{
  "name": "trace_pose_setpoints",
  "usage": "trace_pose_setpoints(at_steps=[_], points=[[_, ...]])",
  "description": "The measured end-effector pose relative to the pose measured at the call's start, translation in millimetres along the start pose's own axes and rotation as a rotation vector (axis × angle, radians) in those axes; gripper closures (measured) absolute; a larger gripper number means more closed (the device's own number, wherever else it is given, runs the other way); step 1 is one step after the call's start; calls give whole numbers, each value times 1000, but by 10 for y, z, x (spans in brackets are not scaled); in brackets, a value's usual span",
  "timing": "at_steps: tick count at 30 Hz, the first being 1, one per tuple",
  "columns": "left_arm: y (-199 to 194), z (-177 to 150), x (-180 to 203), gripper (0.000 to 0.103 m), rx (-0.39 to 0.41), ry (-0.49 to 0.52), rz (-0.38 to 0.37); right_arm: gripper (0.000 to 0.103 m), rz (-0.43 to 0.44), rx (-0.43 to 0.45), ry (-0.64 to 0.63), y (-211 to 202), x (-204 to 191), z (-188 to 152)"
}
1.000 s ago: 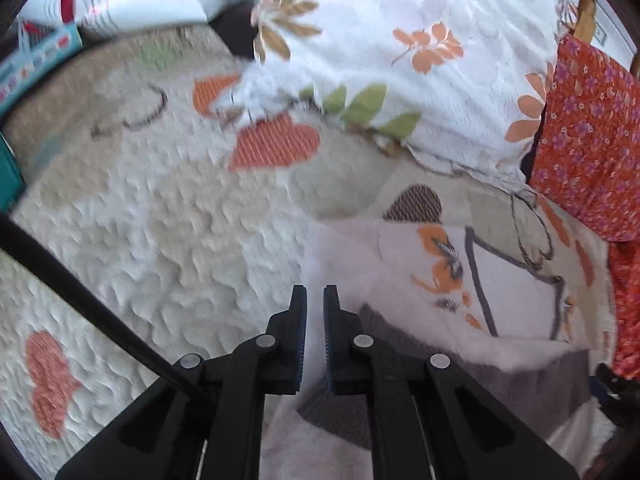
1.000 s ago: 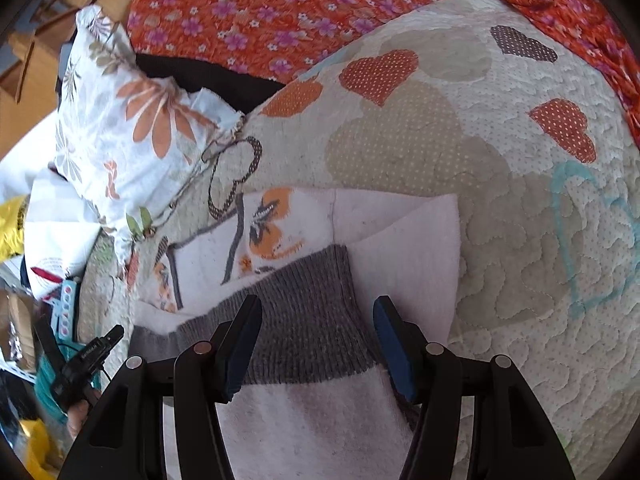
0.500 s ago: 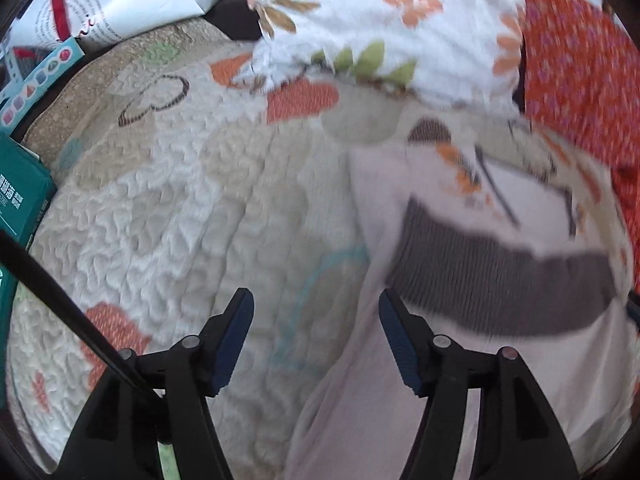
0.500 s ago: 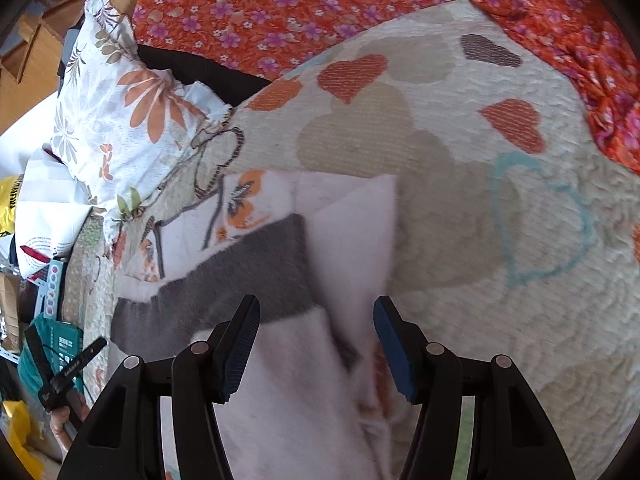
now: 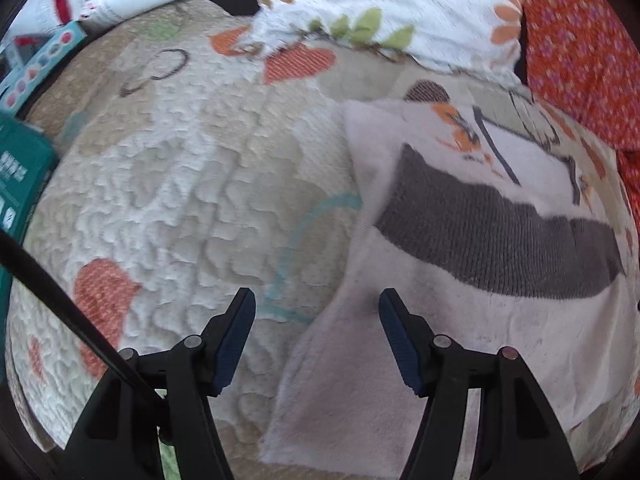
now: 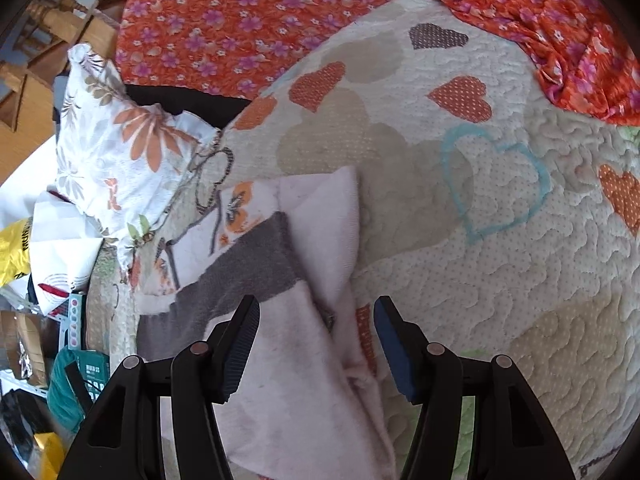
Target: Fold small clothes
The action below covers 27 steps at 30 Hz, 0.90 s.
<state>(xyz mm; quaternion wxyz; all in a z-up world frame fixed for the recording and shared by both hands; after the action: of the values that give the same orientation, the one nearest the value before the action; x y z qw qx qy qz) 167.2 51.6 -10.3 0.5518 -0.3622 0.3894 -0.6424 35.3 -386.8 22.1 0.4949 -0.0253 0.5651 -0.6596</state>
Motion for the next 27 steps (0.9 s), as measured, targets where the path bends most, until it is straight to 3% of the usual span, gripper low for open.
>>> trace_pose_setpoints(at_steps=[5,14,20,27], points=[[-238,-24,-152,39,50,-77,-11,37,6,6,14,-30,-25,-19],[-595,-271,-171,39,114,-220,-158,37,17,19,31,-183,-117,-195],[-430,-361,-198,38,34,-356,-277,36,10,1,-25,-215,-198,-357],[-290,-294,-171,38,7,-376,-273,36,11,-50,-70,-105,-177,-400]])
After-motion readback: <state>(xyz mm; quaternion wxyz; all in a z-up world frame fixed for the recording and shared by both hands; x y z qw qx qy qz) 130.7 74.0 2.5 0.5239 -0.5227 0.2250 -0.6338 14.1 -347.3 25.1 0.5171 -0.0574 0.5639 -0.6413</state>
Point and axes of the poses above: each gripper's, at about its wrist camera, not at the fingertips, and y roughly the way its jaws point, x to its right, z to its top, the point moved 6 cm from there along y, roughly the way its jaws point
